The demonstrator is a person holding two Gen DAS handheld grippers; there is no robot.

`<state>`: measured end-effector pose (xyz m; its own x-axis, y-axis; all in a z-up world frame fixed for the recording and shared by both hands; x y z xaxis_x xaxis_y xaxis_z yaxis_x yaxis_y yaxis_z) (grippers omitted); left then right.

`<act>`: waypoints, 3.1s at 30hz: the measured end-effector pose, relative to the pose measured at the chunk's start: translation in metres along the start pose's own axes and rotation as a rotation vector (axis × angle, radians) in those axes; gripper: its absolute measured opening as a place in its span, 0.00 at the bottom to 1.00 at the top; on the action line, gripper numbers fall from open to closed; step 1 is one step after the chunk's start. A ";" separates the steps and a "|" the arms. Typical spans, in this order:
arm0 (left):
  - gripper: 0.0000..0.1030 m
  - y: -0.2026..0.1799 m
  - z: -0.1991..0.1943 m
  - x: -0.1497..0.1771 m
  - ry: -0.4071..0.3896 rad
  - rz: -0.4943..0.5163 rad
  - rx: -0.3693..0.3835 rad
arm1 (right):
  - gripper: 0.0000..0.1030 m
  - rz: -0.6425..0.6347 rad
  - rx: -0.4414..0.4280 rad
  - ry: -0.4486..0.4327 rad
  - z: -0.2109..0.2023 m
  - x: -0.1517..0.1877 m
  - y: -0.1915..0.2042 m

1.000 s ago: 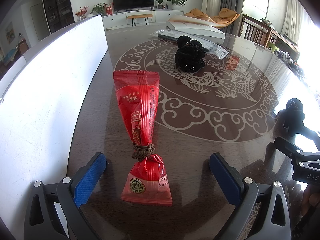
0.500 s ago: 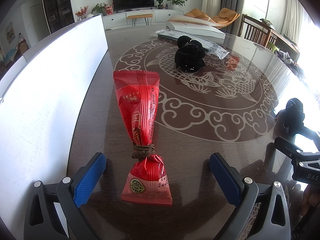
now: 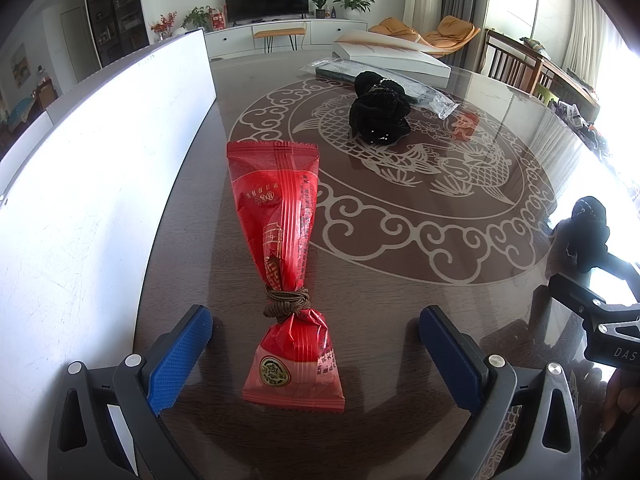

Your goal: Organize objects

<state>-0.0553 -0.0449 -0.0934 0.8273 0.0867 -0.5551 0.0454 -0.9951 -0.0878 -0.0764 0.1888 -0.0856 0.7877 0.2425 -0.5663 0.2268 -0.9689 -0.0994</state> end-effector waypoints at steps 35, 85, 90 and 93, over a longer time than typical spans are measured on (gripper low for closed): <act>1.00 0.000 0.000 0.000 0.000 0.000 0.000 | 1.00 0.000 0.000 0.000 0.000 0.000 0.000; 0.25 0.160 -0.189 -0.039 -0.169 -0.208 0.240 | 0.29 -0.088 -0.497 -0.123 -0.135 -0.109 0.147; 0.32 0.237 -0.165 -0.032 -0.062 -0.283 -0.026 | 0.30 -0.269 -0.718 -0.065 -0.147 -0.112 0.265; 0.78 0.262 -0.151 -0.018 0.019 -0.352 -0.137 | 0.60 -0.350 -0.694 -0.030 -0.136 -0.100 0.307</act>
<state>0.0266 -0.3141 0.0182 0.7577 0.4249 -0.4953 0.4025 -0.9017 -0.1579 -0.0073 -0.1259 0.0519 0.5907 0.5176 -0.6190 0.7739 -0.5804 0.2532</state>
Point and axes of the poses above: each gripper's, at about its wrist camera, not at the fingertips, and z roughly the way its jaws point, y to its left, x to its underside, the point moved 1 cm from there along z, roughly the way its jaws point, and after that the axes turned 9 degrees about -z, right-handed, at the moved point
